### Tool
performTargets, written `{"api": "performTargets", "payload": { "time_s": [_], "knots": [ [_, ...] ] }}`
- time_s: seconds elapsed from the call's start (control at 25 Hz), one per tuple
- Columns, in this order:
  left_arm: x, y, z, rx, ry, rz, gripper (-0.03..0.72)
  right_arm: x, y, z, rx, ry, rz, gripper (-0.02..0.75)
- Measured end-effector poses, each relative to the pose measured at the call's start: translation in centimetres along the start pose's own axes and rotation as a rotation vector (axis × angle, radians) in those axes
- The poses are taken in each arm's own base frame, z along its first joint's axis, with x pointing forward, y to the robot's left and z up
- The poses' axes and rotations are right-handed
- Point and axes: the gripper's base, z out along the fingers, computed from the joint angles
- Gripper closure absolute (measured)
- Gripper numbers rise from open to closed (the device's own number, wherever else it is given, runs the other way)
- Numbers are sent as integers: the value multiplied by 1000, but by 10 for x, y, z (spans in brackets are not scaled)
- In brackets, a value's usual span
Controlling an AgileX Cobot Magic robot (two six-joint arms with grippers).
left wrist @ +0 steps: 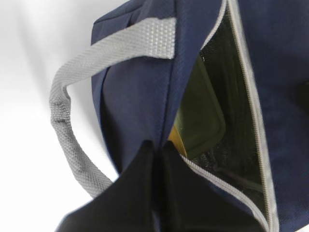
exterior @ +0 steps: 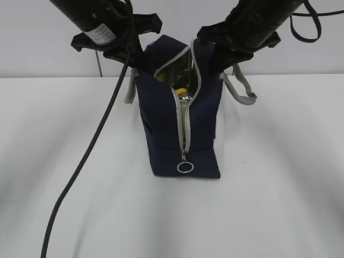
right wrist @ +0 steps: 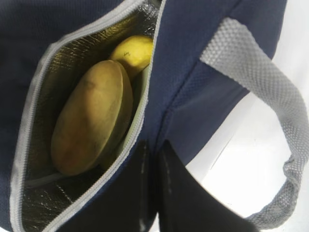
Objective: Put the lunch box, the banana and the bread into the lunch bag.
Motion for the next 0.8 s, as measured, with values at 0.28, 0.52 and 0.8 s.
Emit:
{"api": "performTargets", "payload": {
  "time_s": [0.28, 0.52, 0.8],
  "knots": [
    [1, 0, 0, -1, 15, 0, 688, 0, 0, 0, -1, 3, -6, 735],
    [2, 1, 0, -11, 21, 7, 366, 0, 1, -2, -5, 13, -8, 435],
    [5, -2, -13, -15, 40, 19, 58, 2, 6, -13, -28, 98, -22, 139]
  ]
}}
